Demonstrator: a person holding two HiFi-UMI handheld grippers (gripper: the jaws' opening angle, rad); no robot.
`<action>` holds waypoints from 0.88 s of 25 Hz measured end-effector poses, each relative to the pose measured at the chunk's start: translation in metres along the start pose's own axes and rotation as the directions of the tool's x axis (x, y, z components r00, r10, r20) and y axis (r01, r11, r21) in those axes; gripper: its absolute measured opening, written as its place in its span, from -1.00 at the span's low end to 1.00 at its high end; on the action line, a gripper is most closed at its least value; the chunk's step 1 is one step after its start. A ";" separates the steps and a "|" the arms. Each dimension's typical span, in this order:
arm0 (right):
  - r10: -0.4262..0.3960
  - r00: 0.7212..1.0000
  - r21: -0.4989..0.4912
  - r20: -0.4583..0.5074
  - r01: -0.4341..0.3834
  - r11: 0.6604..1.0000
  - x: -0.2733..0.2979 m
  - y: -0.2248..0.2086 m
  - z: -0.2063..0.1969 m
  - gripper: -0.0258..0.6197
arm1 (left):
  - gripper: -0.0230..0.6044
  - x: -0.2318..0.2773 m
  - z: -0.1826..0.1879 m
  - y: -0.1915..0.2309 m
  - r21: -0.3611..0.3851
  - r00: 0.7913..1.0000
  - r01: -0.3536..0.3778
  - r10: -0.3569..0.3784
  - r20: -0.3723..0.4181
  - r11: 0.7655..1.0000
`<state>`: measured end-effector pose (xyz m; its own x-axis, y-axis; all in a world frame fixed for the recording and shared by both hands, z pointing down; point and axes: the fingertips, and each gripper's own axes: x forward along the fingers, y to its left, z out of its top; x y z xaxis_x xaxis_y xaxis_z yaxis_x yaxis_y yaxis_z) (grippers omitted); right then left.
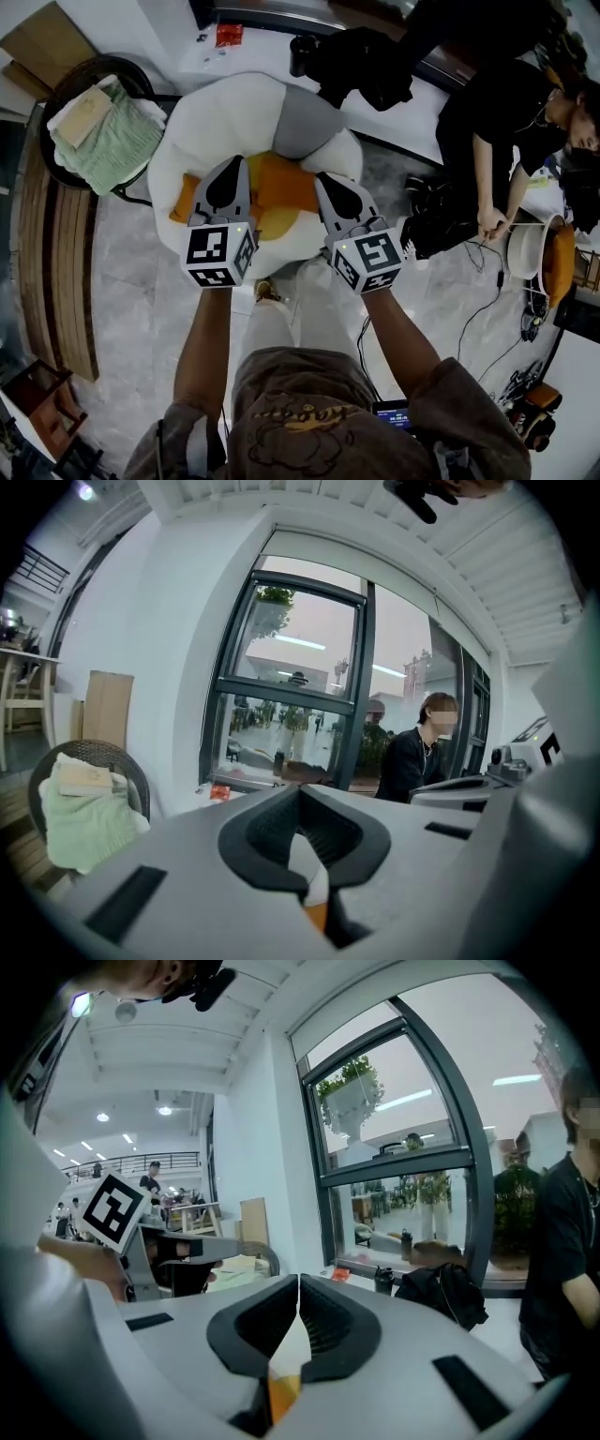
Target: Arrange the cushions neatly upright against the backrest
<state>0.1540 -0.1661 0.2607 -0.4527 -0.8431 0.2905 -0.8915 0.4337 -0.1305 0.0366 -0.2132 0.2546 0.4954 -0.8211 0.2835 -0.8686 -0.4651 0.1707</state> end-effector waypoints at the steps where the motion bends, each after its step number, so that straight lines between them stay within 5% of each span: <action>1: 0.004 1.000 -0.004 -0.004 -0.004 1.000 0.004 -0.001 -0.005 -0.85 | -0.91 0.004 -0.006 0.001 -0.002 1.000 -0.001 0.001 -0.004 1.000; 22: -0.010 0.995 -0.010 -0.098 0.009 1.000 0.075 -0.032 -0.175 -0.85 | -0.91 0.065 -0.193 0.032 -0.033 0.993 0.007 -0.011 -0.120 0.999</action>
<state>0.1512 -0.1876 0.4528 -0.4399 -0.8120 0.3835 -0.8955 0.4291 -0.1186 0.0429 -0.2174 0.4610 0.5019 -0.7707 0.3926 -0.8646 -0.4593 0.2037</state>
